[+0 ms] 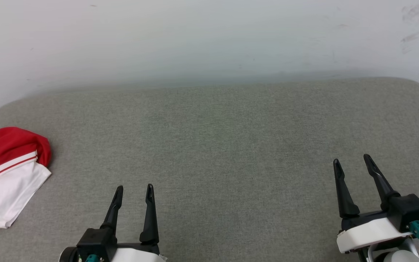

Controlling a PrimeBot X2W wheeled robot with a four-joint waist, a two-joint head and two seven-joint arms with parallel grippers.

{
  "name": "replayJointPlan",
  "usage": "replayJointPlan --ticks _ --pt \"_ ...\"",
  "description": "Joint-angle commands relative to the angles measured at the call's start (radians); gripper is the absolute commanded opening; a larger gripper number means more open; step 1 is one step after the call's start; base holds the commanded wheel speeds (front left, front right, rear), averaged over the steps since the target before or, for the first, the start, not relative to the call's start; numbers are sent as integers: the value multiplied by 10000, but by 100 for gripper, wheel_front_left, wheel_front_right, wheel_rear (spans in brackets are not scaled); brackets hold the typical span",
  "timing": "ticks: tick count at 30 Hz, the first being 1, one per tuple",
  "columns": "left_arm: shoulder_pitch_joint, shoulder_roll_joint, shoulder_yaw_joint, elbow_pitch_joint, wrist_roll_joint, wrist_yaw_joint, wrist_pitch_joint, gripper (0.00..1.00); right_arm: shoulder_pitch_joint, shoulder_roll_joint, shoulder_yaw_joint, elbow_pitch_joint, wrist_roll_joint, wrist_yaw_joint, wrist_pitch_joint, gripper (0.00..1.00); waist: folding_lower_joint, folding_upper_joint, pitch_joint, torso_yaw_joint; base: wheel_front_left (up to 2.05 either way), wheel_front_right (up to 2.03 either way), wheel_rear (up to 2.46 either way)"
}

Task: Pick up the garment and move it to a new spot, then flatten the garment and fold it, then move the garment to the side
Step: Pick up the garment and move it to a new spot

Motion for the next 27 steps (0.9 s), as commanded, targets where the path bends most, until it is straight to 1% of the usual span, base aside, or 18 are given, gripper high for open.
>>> replayJointPlan --ticks 1,5,10,27 --pt "66 -16 30 -79 166 84 -69 100 71 43 12 -78 -173 -6 -84 100 0 0 5 81 0 0 0" --pt "72 -17 54 -37 201 125 -109 100 175 44 114 -101 -193 -7 -104 100 0 0 -5 399 0 0 0" --pt "204 -18 169 81 139 25 -99 100 294 43 314 -62 20 -7 -103 100 0 0 -86 969 0 0 0" --pt "646 -19 831 214 293 -460 -99 100 677 39 930 25 314 -8 -103 100 0 0 -468 3518 0 0 0"
